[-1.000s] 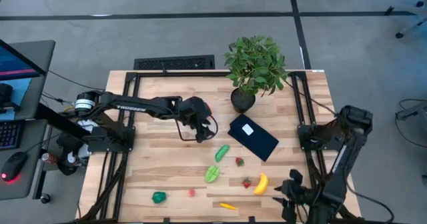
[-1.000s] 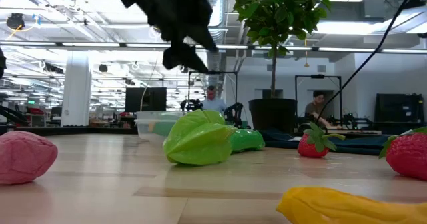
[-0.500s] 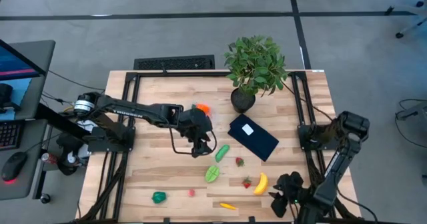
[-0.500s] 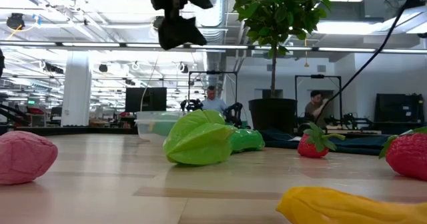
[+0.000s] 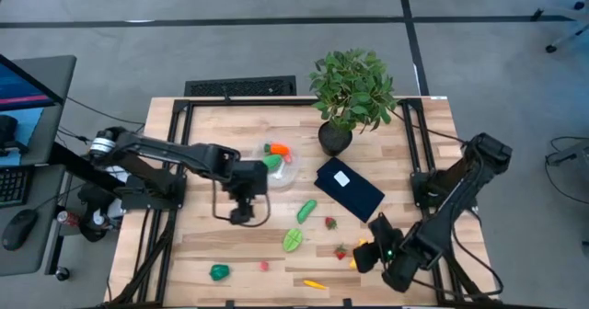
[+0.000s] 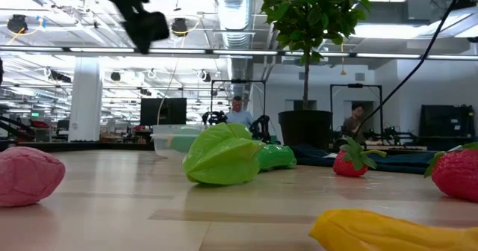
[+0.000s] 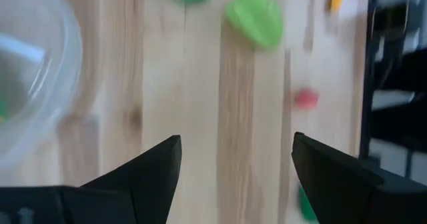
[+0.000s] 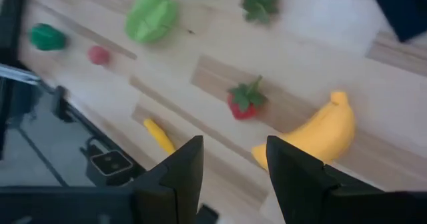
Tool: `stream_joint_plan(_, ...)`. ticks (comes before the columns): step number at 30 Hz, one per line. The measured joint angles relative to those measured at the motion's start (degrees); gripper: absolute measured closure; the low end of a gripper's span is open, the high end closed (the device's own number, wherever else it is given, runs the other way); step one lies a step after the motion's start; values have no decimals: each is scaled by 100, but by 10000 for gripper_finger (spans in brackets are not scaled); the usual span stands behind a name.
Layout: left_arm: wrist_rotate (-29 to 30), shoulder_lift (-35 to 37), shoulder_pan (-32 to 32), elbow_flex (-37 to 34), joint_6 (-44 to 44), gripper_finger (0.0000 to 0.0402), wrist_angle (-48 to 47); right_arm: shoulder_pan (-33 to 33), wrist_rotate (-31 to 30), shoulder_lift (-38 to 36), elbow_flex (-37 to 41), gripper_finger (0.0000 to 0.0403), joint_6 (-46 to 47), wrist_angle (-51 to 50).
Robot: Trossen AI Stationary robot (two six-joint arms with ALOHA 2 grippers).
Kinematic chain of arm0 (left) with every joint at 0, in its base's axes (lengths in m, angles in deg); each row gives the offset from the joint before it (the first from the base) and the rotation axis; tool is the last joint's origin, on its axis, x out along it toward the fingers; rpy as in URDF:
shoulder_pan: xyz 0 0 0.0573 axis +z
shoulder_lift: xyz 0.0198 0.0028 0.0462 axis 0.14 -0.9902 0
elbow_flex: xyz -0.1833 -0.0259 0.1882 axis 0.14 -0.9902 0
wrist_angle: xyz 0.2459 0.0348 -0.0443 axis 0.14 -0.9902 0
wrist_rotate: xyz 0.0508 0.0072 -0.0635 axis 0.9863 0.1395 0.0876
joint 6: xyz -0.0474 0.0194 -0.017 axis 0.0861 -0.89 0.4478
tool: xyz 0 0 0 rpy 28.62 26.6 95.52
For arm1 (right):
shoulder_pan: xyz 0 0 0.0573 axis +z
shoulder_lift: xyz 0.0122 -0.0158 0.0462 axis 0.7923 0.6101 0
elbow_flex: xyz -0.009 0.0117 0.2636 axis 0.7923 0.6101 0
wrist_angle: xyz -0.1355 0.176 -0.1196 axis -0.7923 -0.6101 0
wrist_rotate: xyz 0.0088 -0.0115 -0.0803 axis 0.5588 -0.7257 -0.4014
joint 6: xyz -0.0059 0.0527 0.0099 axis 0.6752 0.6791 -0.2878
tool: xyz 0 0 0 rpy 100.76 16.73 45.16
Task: Pick and placing Produce into tupperware
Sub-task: Put the yellow banana into the transparent bin
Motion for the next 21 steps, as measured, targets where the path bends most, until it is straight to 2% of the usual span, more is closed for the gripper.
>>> stream_joint_plan(4, 457, 436, -88, -2, -270, 129, -582, -364, 667, -144, 0, 254, 2, -133)
stream_joint_plan(10, 1125, 1214, -109, -89, -476, 129, -938, -808, 698, -171, -110, 288, -72, -51)
stream_joint_plan(16, 1511, 1955, -103, -164, -563, 129, -1083, -1583, 782, -171, -201, 302, -2201, 1682)
stream_joint_plan(21, 1976, 2450, -83, -166, -565, 129, -1059, -2145, 866, -171, -203, 303, -3503, 3028)
